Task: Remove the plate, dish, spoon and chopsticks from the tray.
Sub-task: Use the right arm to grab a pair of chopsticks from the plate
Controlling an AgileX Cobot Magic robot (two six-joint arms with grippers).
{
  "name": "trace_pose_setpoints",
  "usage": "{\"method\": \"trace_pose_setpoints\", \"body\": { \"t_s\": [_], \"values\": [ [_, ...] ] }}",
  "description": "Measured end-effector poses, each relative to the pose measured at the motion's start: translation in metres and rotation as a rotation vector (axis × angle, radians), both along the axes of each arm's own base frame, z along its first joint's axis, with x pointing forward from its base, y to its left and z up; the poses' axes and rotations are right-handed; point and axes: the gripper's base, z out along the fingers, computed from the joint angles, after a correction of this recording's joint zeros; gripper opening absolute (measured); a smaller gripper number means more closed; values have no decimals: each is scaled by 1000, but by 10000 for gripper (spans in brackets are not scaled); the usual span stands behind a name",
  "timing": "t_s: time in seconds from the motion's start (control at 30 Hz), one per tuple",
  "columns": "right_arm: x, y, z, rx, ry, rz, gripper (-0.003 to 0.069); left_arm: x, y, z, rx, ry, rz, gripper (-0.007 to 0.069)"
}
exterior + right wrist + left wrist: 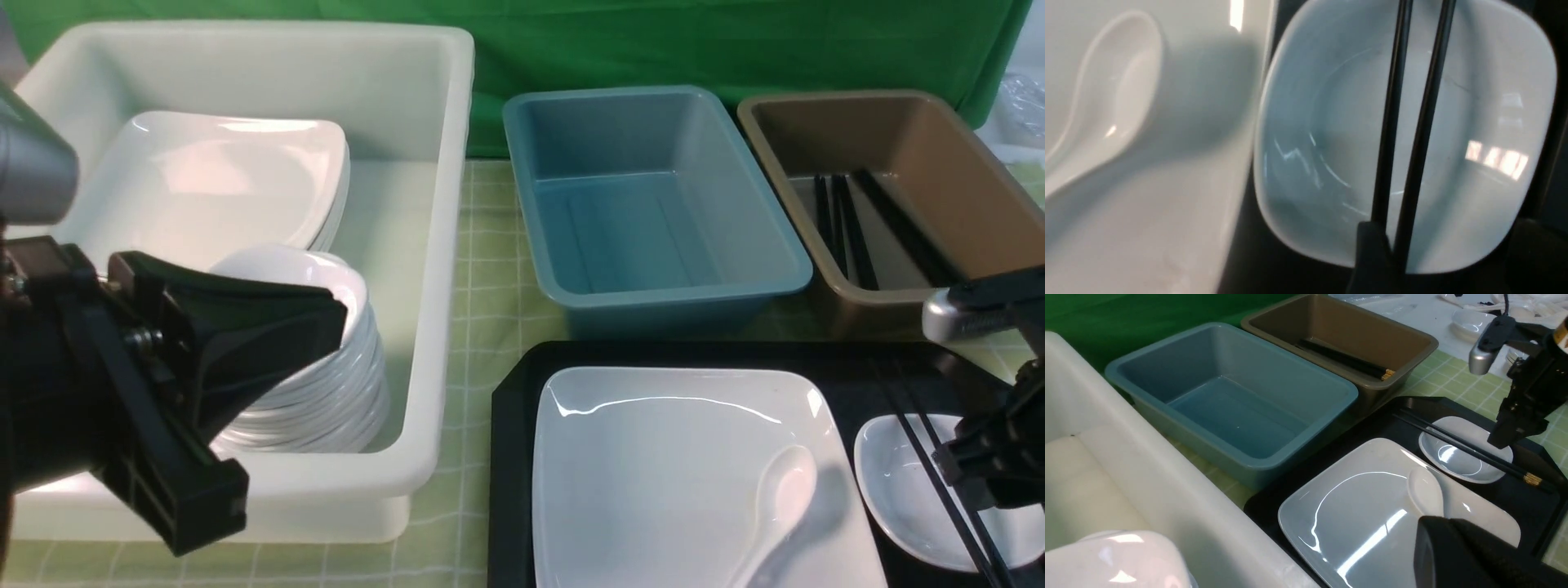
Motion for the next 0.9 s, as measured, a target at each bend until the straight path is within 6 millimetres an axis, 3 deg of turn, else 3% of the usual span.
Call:
{"method": "trace_pose_setpoints", "body": {
  "t_s": [0.27, 0.5, 0.6, 0.73, 0.9],
  "values": [
    [20, 1, -35, 50, 56, 1, 459, 0, 0, 0, 1, 2, -2, 10],
    [25, -7, -48, 49, 91, -27, 428, 0, 0, 0, 1, 2, -2, 10],
    [25, -6, -48, 50, 88, 1, 333, 0, 0, 0, 1, 2, -2, 10],
    [25, -5, -48, 56, 92, 37, 136, 0, 0, 0, 1, 2, -2, 10],
    [25, -5, -48, 52, 96, 75, 136, 0, 0, 0, 0, 2, -2, 10]
  ]
}}
